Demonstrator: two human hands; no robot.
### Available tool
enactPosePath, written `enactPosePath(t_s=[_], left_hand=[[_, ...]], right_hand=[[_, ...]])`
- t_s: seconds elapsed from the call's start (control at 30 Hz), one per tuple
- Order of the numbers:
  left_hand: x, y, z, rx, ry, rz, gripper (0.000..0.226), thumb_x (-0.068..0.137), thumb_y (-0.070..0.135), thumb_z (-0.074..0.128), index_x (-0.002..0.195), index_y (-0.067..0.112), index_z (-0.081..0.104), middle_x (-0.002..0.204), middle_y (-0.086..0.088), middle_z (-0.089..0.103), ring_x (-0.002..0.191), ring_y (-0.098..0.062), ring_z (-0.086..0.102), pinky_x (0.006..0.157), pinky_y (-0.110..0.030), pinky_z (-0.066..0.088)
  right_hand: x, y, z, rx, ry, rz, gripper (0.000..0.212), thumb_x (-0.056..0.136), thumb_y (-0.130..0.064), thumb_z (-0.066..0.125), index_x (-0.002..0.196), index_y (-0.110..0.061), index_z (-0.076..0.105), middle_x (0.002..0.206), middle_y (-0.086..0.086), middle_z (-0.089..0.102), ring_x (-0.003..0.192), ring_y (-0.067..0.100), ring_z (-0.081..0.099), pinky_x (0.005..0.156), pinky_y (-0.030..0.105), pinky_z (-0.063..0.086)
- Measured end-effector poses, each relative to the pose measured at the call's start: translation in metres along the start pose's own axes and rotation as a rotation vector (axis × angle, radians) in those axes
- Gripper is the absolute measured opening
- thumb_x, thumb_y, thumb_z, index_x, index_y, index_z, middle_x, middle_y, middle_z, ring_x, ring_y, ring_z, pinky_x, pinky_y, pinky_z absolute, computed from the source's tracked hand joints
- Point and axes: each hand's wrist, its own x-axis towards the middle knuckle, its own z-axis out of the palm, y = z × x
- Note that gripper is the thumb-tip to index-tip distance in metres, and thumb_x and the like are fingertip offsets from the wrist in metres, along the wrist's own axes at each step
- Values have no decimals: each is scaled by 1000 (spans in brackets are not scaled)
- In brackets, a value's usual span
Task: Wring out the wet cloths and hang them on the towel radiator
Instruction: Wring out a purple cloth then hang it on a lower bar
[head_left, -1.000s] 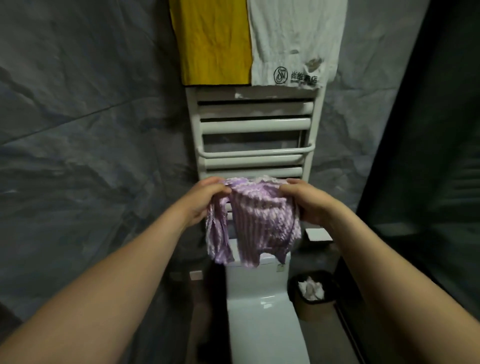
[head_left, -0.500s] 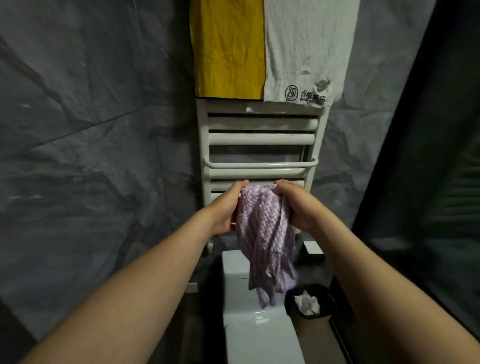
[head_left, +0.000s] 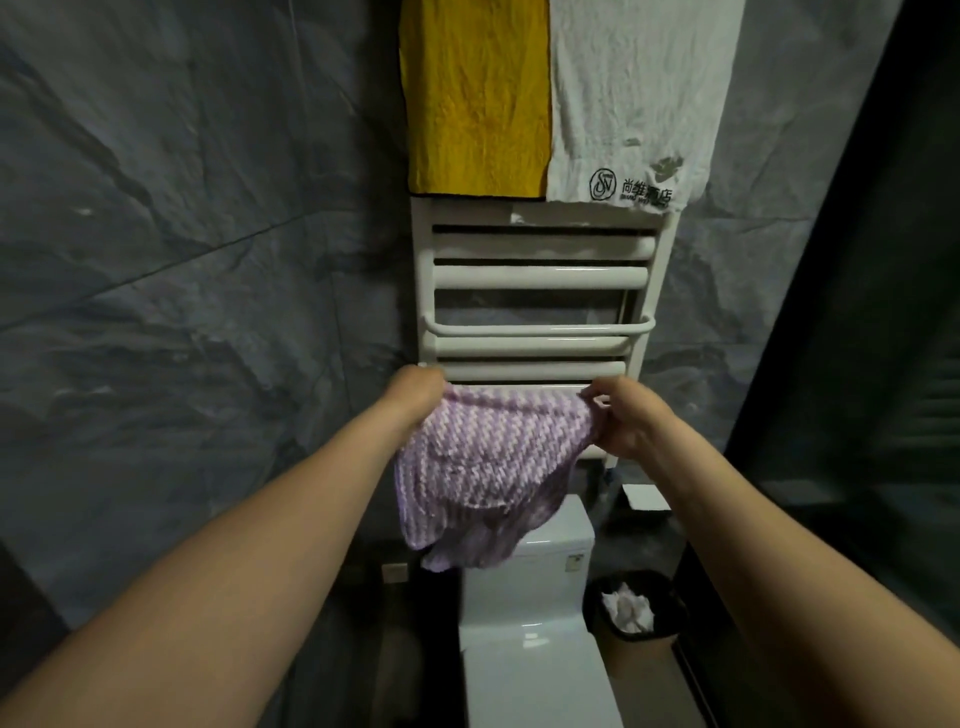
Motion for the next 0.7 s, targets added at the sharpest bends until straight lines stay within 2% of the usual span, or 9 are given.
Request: enactPosePath(t_s=[0.1, 0.2, 0.27, 0.33, 0.43, 0.5, 0.57, 0.63, 0.7], left_hand=[[-3, 1, -6, -236, 15, 14, 58, 87, 41, 55, 127, 0, 59, 121, -3, 62, 112, -24, 61, 104, -44, 47], [-8, 5, -10, -302, 126, 55, 42, 92, 32, 53, 116, -1, 60, 111, -8, 65, 106, -26, 63, 102, -44, 49], [-8, 6, -15, -320, 201, 51, 28, 95, 25, 51, 109, 2, 59, 106, -12, 64, 102, -28, 63, 97, -39, 49], [-5, 3, -21, -342, 221, 42, 26, 93, 20, 52, 106, -1, 61, 102, -14, 64, 99, -28, 64, 89, -36, 50], [-5, -1, -21, -396, 219, 62, 15, 86, 8, 54, 91, -1, 65, 86, -14, 64, 83, -24, 64, 67, -29, 49], [-8, -5, -20, -378, 247, 78, 12, 86, 4, 54, 84, 4, 66, 79, -10, 61, 75, -19, 58, 57, -22, 42], [-7, -6, -21, -430, 254, 91, 19, 84, 1, 55, 97, 5, 68, 84, -10, 62, 72, -18, 59, 53, -19, 43], [-4, -4, -21, -527, 223, 58, 39, 85, -4, 51, 120, 11, 58, 88, -10, 60, 68, -17, 58, 55, -22, 45], [-4, -1, -22, -642, 148, -27, 52, 85, -11, 41, 124, 22, 48, 87, -11, 55, 66, -19, 55, 55, -27, 44]], right_hand=[[2, 0, 1, 25, 70, -30, 9, 89, -1, 48, 98, 0, 50, 102, 23, 62, 78, 29, 60, 66, 37, 50], [9, -3, -4, 44, 188, -95, 31, 82, 4, 49, 112, 7, 53, 104, 26, 60, 76, 27, 53, 65, 36, 47], [13, -4, -7, 94, 192, -80, 39, 85, 5, 47, 123, 7, 48, 102, 20, 56, 78, 24, 54, 70, 36, 51], [14, -3, -9, 118, 142, -26, 36, 86, 4, 46, 122, 4, 44, 101, 16, 56, 77, 22, 56, 78, 38, 54], [18, 2, -11, 80, 128, 5, 25, 80, 1, 45, 105, -2, 50, 79, 10, 52, 62, 21, 52, 75, 37, 52], [16, 4, -12, 117, 132, 9, 22, 73, -1, 46, 94, -7, 50, 79, 10, 48, 65, 22, 49, 76, 38, 51], [14, 3, -14, 161, 188, -37, 28, 64, -2, 47, 92, -8, 49, 81, 11, 45, 72, 25, 45, 78, 42, 48], [17, 0, -17, 249, 148, -83, 40, 60, -3, 49, 100, -9, 47, 88, 13, 47, 79, 29, 48, 81, 45, 46], [15, 0, -18, 274, 99, -65, 32, 66, -5, 51, 97, -9, 45, 90, 14, 49, 79, 31, 55, 84, 42, 50]])
